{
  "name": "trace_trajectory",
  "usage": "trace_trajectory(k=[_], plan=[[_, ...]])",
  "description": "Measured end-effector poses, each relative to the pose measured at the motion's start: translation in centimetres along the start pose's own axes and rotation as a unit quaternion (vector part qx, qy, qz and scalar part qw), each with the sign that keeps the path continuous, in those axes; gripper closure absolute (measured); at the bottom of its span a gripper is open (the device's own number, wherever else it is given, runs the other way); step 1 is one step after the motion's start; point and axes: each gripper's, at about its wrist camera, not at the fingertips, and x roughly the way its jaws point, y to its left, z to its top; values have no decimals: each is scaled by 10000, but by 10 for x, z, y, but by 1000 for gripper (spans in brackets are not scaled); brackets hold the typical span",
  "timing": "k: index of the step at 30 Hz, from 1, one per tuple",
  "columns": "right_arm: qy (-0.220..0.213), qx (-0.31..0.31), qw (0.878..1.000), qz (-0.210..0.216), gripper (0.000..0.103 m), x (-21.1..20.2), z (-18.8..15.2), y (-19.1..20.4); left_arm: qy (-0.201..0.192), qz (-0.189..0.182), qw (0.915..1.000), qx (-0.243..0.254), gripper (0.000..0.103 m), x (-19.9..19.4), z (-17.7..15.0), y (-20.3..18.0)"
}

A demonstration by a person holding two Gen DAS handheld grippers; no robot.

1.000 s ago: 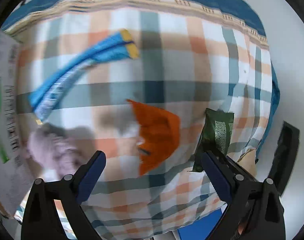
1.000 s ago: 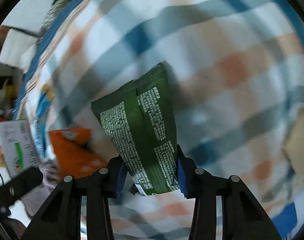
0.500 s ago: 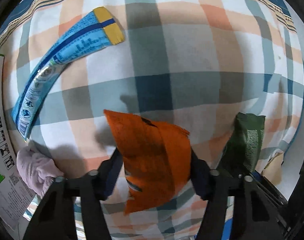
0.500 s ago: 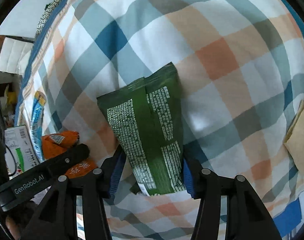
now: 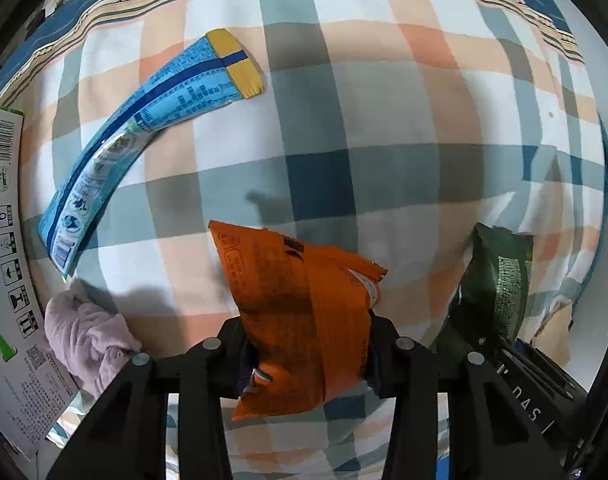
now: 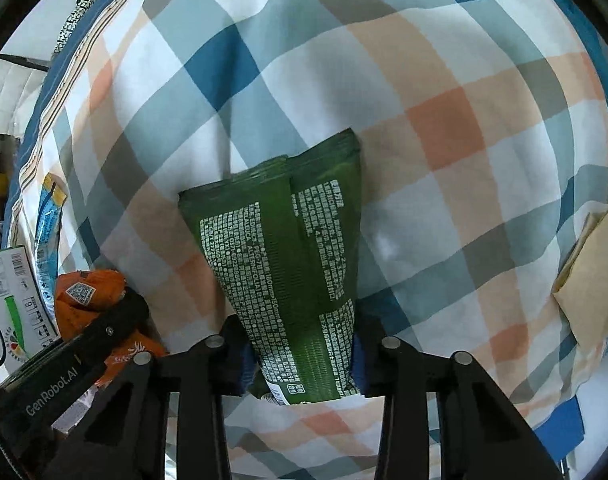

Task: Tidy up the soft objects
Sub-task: 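Grasp the orange snack bag with the left tool while the right tool grasps the green bag, then carry both bags over the box and release them inside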

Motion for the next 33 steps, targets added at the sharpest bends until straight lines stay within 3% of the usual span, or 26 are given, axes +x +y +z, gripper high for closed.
trace_trajectory(k=[9, 15, 21, 24, 30, 33], plan=[[-316, -439, 9985, 122, 68, -40, -27, 26, -334, -364, 9987, 140, 64, -42, -51, 20], [-639, -1001, 9922, 377, 68, -83, -69, 68, -828, -762, 9936, 90, 64, -98, -85, 63], [-757, -1576, 9807, 880, 68, -117, -118, 133, -1352, -762, 9878, -150, 64, -171, -92, 143], [-796, -1883, 9724, 1122, 68, -125, -147, 185, -1527, -649, 9856, -322, 64, -195, -97, 190], [-807, -2475, 9588, 1141, 68, -126, -193, 280, -1553, -537, 9837, -735, 64, -210, -97, 291], [-735, -2603, 9569, 1055, 68, -120, -205, 323, -1630, -256, 9820, -918, 64, -213, -89, 344]])
